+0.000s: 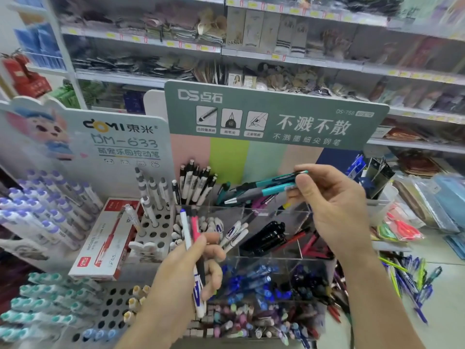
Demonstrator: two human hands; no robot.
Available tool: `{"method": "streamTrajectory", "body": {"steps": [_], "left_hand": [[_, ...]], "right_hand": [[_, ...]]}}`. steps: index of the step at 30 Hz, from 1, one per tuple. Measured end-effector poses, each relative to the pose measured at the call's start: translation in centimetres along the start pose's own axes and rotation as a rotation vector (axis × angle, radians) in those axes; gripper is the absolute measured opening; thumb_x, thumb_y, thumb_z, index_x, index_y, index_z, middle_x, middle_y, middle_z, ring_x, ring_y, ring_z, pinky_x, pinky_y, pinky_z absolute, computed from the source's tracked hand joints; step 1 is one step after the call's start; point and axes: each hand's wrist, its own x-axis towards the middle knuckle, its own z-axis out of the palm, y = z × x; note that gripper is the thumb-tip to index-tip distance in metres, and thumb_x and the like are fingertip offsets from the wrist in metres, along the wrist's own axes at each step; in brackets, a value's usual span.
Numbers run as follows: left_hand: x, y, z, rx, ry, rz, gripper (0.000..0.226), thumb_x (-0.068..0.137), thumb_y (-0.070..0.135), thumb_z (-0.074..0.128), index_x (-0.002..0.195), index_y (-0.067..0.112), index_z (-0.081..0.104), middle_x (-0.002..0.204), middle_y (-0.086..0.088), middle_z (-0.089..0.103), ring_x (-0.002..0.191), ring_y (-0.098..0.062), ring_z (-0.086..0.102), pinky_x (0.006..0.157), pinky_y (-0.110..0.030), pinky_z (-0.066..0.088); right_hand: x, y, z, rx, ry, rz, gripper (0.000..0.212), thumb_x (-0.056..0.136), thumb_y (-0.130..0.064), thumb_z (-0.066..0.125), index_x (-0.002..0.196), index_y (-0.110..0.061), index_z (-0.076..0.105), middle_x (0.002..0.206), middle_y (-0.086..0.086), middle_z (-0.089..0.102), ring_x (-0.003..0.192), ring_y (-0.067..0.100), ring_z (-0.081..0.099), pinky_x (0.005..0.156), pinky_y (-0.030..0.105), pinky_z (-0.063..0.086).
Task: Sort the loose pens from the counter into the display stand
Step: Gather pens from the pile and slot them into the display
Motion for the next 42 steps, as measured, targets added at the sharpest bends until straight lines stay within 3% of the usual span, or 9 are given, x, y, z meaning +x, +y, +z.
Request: {"method": "streamTrajectory", "body": {"steps": [3, 9, 15, 23, 26, 31, 33, 37, 42], "left_hand": [[-0.3, -0.5, 0.4, 0.036, -0.06, -0.006, 0.036, 0.096, 0.024, 0.047, 0.114, -0.004, 0.061, 0.077, -0.018, 0.062, 0.04, -0.02, 0.047, 0.03, -0.023, 0.032], [-0.7, -0.9, 0.4, 0.129, -0.048, -0.045, 0.038, 0.088, 0.032, 0.053, 0.109, 0.006, 0.07, 0.068, -0.012, 0.055, 0.034, -0.015, 0.036, 0.031, -0.017, 0.024], [-0.9, -0.9, 0.1, 0.063, -0.033, -0.059, 0.04, 0.079, 0.028, 0.06, 0.106, 0.0, 0.068, 0.066, -0.014, 0.054, 0.034, -0.017, 0.037, 0.033, -0.017, 0.018], [-0.9, -1.2, 0.3, 0.089, -0.046, -0.09, 0.04, 0.079, 0.027, 0.061, 0.109, 0.0, 0.067, 0.069, -0.013, 0.056, 0.038, -0.016, 0.041, 0.03, -0.017, 0.023], [-0.9, -1.2, 0.5, -0.009, -0.06, -0.085, 0.041, 0.081, 0.024, 0.06, 0.111, -0.003, 0.066, 0.07, -0.016, 0.055, 0.038, -0.018, 0.04, 0.03, -0.02, 0.023], [-1.2, -0.8, 0.6, -0.112, -0.214, -0.115, 0.037, 0.083, 0.008, 0.056, 0.114, -0.009, 0.068, 0.076, -0.024, 0.057, 0.039, -0.022, 0.039, 0.031, -0.026, 0.032], [-1.4, -0.7, 0.5, -0.072, -0.303, -0.129, 0.034, 0.089, 0.007, 0.062, 0.12, -0.005, 0.066, 0.08, -0.026, 0.059, 0.037, -0.022, 0.044, 0.033, -0.026, 0.037], [-1.5, -0.9, -0.1, 0.218, -0.501, -0.168, 0.037, 0.093, 0.028, 0.062, 0.126, 0.013, 0.068, 0.086, -0.018, 0.062, 0.041, -0.014, 0.048, 0.037, -0.022, 0.03], [-1.5, -1.8, 0.4, 0.36, -0.458, -0.159, 0.034, 0.093, 0.036, 0.059, 0.12, 0.018, 0.071, 0.079, -0.01, 0.061, 0.04, -0.012, 0.043, 0.043, -0.028, 0.018]], "right_hand": [[0.6, 1.1, 0.9, -0.157, 0.015, -0.079, 0.015, 0.095, -0.004, 0.067, 0.104, -0.014, 0.072, 0.085, -0.001, 0.075, 0.073, 0.007, 0.074, 0.068, 0.015, 0.056], [1.8, 2.1, 2.8, -0.569, -0.052, -0.364, 0.016, 0.092, -0.008, 0.073, 0.108, -0.011, 0.076, 0.094, -0.004, 0.072, 0.08, 0.012, 0.07, 0.079, 0.032, 0.058], [2.6, 1.8, 3.2, -0.631, -0.025, -0.552, 0.017, 0.092, -0.003, 0.071, 0.109, -0.005, 0.074, 0.097, 0.005, 0.07, 0.085, 0.018, 0.067, 0.079, 0.036, 0.055], [2.0, 2.9, 4.2, -0.716, -0.396, -0.536, 0.023, 0.086, -0.003, 0.076, 0.107, -0.013, 0.078, 0.095, 0.002, 0.074, 0.077, 0.015, 0.066, 0.074, 0.038, 0.057], [1.3, 2.8, 4.3, -0.637, -0.292, -0.468, 0.031, 0.088, -0.014, 0.078, 0.118, -0.014, 0.071, 0.102, -0.001, 0.069, 0.087, 0.011, 0.066, 0.083, 0.032, 0.055], [-1.3, 2.3, 3.6, -0.54, -0.137, -0.535, 0.014, 0.09, -0.008, 0.075, 0.103, -0.01, 0.073, 0.092, -0.002, 0.066, 0.081, 0.007, 0.063, 0.074, 0.019, 0.051], [-3.2, 2.3, 3.2, -0.431, -0.218, -0.427, 0.014, 0.093, -0.017, 0.072, 0.107, -0.014, 0.072, 0.088, -0.007, 0.067, 0.077, 0.012, 0.065, 0.068, 0.024, 0.053], [-6.0, 2.6, 1.8, -0.147, -0.426, 0.069, 0.028, 0.087, -0.04, 0.072, 0.114, -0.036, 0.067, 0.09, -0.004, 0.068, 0.076, 0.019, 0.066, 0.069, 0.037, 0.056], [-7.6, 3.4, -0.2, 0.096, -0.114, 0.278, 0.037, 0.067, -0.023, 0.085, 0.099, -0.015, 0.067, 0.077, 0.011, 0.07, 0.064, 0.02, 0.066, 0.06, 0.025, 0.054]]}}
